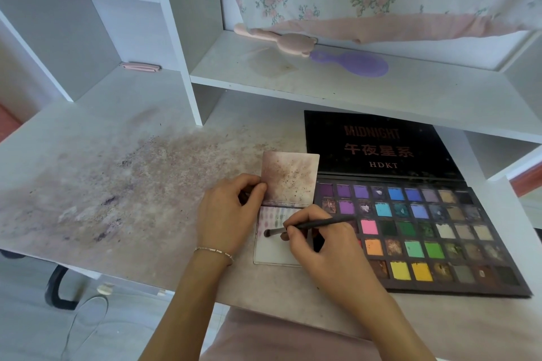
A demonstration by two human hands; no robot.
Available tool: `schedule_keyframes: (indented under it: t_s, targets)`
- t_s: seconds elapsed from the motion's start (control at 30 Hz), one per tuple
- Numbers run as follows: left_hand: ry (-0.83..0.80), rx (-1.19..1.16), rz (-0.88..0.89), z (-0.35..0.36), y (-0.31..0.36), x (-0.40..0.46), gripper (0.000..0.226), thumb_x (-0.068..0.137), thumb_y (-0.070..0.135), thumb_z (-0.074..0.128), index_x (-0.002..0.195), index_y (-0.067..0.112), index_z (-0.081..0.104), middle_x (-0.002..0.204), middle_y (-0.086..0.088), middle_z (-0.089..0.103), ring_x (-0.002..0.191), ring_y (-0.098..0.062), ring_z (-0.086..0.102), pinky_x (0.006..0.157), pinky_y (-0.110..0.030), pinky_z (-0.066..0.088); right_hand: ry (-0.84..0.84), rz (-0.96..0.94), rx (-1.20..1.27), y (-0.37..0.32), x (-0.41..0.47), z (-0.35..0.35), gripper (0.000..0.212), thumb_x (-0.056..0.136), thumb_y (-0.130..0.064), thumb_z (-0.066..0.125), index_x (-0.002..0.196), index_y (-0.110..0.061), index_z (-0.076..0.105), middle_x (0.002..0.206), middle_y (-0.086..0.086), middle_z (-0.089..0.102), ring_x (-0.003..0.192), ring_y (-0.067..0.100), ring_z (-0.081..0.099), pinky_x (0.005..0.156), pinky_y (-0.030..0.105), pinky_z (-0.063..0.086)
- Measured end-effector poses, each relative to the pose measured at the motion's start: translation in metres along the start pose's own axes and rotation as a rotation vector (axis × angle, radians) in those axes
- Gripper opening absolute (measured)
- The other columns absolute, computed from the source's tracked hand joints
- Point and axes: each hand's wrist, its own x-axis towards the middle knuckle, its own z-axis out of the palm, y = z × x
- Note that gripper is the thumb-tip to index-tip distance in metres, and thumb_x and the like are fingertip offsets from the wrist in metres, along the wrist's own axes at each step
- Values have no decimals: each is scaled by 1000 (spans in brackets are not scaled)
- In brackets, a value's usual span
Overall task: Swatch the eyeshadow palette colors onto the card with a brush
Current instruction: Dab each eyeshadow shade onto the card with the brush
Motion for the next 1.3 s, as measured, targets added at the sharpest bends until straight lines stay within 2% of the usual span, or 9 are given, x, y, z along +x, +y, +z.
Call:
schedule_keyframes:
  t_s: [0.33, 0.57, 0.77, 1.13, 1.3]
  targets:
    - [-4, -4, -9, -1, 1, 0, 10, 83, 25, 61, 86, 22, 70, 76, 7, 68, 73, -11, 58, 66, -27, 45, 17, -4, -9, 1, 1, 1, 24, 84, -13, 58, 76, -35, 52, 81, -8, 65, 77, -2, 55, 64, 8, 42]
    - [-11, -1, -11, -1, 2, 0, 10, 84, 25, 60, 86, 23, 70, 74, 11, 66, 69, -4, 55, 62, -15, 40, -5, -3, -4, 3, 0, 1, 25, 84, -14, 58, 76, -37, 52, 82, -10, 64, 81, -1, 57, 68, 9, 45]
    - [-10, -7, -12, -1, 3, 0, 10, 84, 25, 60, 85, 23, 70, 76, 8, 68, 73, -11, 58, 67, -29, 46, 1, -4, 7, 2, 1, 1, 27, 83, -12, 59, 74, -37, 51, 81, -8, 65, 80, -1, 57, 65, 7, 42]
    - [-6, 10, -2, 0, 2, 1, 10, 83, 25, 60, 86, 23, 70, 76, 9, 67, 71, -9, 57, 64, -22, 43, -6, -14, 10, 5, 0, 1, 26, 84, -14, 58, 76, -38, 52, 81, -11, 64, 82, -1, 58, 67, 8, 44]
    - [-8, 12, -5, 0, 1, 1, 10, 83, 25, 61, 86, 22, 70, 76, 7, 67, 72, -12, 57, 66, -27, 44, 116, -25, 56, 7, 0, 1, 24, 84, -13, 56, 78, -36, 54, 80, -11, 63, 78, 4, 58, 66, 16, 48]
